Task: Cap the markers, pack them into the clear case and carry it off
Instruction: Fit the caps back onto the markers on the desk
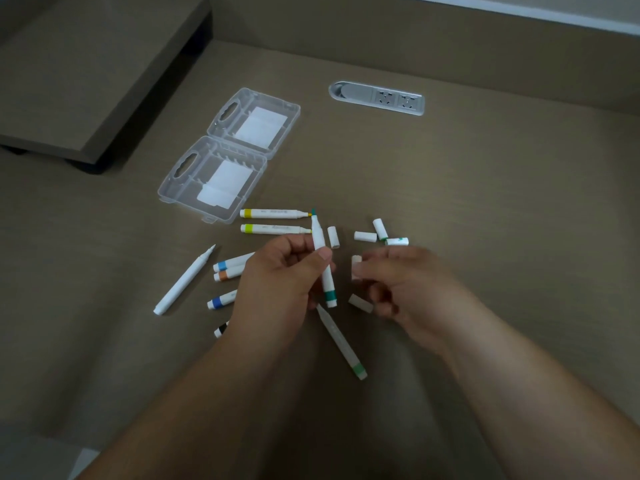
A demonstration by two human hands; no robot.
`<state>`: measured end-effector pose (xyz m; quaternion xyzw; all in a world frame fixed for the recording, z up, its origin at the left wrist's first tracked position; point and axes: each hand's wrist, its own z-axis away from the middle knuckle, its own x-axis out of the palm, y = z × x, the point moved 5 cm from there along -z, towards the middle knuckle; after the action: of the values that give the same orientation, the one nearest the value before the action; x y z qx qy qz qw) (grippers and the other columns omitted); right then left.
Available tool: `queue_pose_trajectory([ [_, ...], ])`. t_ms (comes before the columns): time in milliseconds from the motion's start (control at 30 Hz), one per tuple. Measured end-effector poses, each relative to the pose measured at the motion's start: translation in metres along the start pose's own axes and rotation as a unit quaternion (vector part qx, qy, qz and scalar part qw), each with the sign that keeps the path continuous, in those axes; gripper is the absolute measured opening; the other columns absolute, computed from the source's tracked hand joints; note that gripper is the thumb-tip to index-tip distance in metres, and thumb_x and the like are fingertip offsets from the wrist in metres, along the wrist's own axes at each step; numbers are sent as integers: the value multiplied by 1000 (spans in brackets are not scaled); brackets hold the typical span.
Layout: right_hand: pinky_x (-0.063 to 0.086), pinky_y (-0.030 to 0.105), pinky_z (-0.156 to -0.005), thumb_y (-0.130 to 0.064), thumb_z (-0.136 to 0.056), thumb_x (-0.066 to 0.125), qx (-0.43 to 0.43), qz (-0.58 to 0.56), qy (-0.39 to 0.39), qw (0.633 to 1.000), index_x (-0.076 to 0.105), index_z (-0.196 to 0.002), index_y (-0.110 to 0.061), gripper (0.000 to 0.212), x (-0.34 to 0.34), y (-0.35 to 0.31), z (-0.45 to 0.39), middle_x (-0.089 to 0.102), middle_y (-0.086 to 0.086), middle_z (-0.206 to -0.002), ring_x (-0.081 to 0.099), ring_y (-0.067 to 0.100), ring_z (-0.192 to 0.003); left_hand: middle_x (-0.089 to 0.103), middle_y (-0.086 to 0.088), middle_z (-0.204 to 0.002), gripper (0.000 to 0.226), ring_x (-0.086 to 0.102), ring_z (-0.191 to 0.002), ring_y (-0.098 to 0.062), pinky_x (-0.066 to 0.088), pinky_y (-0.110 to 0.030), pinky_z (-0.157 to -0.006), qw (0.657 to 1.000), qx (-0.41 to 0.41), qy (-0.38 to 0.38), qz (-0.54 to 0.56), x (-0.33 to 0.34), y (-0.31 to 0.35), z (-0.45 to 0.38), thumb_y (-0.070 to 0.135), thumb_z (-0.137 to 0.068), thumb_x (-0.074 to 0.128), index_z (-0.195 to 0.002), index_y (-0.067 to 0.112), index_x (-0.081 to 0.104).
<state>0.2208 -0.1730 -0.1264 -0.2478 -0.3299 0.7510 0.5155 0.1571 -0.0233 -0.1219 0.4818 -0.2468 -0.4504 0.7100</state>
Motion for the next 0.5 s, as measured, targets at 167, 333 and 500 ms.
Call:
queue_pose_trajectory([
  [167,47,25,-66,-27,-83,70,-241,416,127,868,60,-91,-28,13,9,-13,-6,61,-10,-78,58,10,-74,76,4,-79,5,69,-70,-11,51,-30,-61,1000,-7,7,-11,-3,-6,2,23,-92,65,-94,25,69],
  [333,39,27,-63,-28,-86,67,-291,497,139,806,58,-87,-23,10,20,-5,-8,54,-8,-78,52,11,-72,75,4,-74,4,65,-60,-5,53,-29,-58,1000,-6,6,-8,-3,-9,7,21,-92,65,-93,22,69],
  [500,36,19,-66,-8,-82,63,-294,379,253,840,75,-94,-18,20,-29,-24,-17,65,1,-92,63,20,-82,75,0,-75,5,63,-59,-6,50,-27,-55,1000,-11,3,17,-7,-11,8,17,-93,64,-94,18,69],
])
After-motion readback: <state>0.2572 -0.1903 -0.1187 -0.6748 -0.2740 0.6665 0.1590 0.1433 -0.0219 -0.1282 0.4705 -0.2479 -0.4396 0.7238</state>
